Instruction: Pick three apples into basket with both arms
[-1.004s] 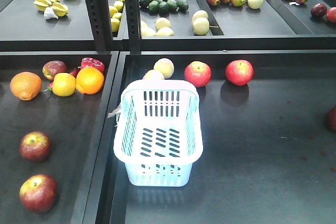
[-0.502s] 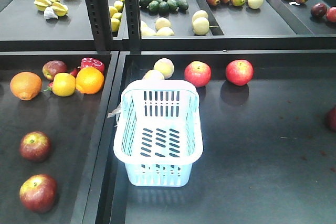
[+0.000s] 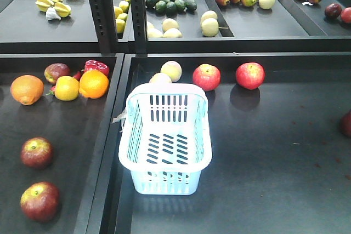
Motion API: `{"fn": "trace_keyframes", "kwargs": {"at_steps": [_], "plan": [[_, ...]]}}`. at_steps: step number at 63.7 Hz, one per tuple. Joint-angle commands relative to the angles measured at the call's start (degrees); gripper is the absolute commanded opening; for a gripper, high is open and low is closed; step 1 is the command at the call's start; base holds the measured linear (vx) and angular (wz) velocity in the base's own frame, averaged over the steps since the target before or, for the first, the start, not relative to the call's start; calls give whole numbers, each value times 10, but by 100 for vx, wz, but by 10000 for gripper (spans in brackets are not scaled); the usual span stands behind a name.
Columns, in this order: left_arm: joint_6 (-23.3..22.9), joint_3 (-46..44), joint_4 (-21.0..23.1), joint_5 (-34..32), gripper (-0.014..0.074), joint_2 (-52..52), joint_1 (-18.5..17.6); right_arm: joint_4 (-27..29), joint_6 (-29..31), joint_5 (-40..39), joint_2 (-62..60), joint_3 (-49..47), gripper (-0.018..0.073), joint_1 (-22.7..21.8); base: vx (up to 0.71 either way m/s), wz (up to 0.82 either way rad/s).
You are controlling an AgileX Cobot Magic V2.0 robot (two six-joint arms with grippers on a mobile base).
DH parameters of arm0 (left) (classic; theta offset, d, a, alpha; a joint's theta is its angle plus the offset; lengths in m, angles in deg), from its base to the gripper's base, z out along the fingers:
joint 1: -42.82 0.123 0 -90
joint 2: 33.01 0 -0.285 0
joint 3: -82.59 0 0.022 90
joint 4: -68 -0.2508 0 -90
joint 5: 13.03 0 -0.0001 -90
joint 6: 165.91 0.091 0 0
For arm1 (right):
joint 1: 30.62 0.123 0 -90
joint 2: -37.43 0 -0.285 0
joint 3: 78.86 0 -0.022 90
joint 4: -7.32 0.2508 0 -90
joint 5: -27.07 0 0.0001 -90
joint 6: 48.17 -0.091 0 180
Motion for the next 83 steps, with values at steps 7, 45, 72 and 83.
{"fn": "trace_keyframes", "kwargs": {"at_steps": [7,45,72,83], "plan": [[194,-67,79,21,153,121,-4,-3,1,-40,-6,9,-4,-3,0,0],[401,-372,152,311,482,611,-17,-3,1,-40,-6,9,-4,-3,0,0],[441,-653,115,386,482,904,-107,-3,1,-40,-6,9,-4,-3,0,0],[441,-686,73,390,482,945,-127,-3,1,-40,-6,9,-4,-3,0,0]]}}
